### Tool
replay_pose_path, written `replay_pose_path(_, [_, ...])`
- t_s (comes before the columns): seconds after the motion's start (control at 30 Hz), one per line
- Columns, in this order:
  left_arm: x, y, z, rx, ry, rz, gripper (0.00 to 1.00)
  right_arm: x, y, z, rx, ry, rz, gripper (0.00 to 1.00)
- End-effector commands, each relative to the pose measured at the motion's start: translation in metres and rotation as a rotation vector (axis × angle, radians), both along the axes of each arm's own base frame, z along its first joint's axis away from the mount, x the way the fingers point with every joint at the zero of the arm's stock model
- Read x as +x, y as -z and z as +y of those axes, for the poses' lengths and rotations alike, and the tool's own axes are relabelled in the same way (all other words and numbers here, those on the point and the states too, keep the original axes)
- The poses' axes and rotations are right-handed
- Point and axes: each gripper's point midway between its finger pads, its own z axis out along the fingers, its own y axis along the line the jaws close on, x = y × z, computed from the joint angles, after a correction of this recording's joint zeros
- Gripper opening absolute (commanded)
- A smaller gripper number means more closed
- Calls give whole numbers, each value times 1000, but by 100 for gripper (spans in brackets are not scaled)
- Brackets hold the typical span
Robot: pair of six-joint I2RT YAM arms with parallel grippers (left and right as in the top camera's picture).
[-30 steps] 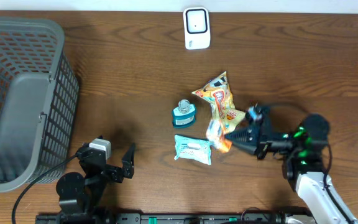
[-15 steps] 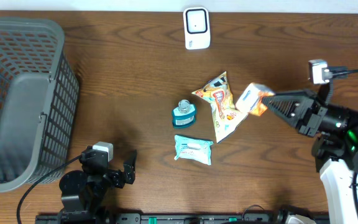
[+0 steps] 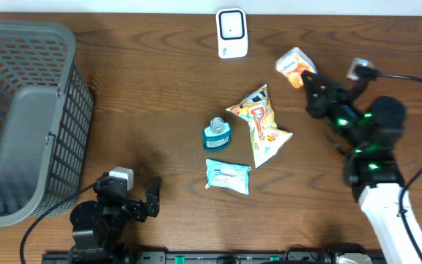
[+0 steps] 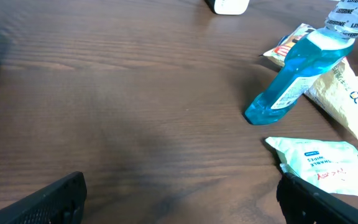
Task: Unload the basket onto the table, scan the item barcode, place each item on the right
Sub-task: 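Carry the tissue pack up to the scanner and hold it there, then move the tissue pack to the right table edge and release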
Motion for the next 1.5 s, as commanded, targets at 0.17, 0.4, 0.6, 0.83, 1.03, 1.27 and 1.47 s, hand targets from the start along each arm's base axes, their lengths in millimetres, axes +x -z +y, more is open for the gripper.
replay_pose_path(0.17, [0, -3, 0, 13, 8, -14, 98, 68, 30, 12, -346, 322, -13, 1])
replay_pose_path(0.4, [0, -3, 0, 13, 8, -14, 98, 160, 56, 51, -381, 281, 61, 1])
replay_pose_path(0.6, [0, -3, 0, 13, 8, -14, 98, 226, 74, 94, -369, 248, 27, 1])
replay_pose_path(0.83, [0, -3, 0, 13, 8, -14, 98, 265, 112, 128, -515, 274, -99, 1])
replay_pose_path(1.03, [0, -3, 0, 13, 8, -14, 98, 261, 159, 129, -580, 281, -10, 1])
replay_pose_path(1.27, [0, -3, 0, 13, 8, -14, 98, 253, 131, 106, -645, 345, 42, 1])
replay_pose_path(1.47, [0, -3, 0, 13, 8, -14, 98, 226, 58, 45, -709, 448, 127, 1])
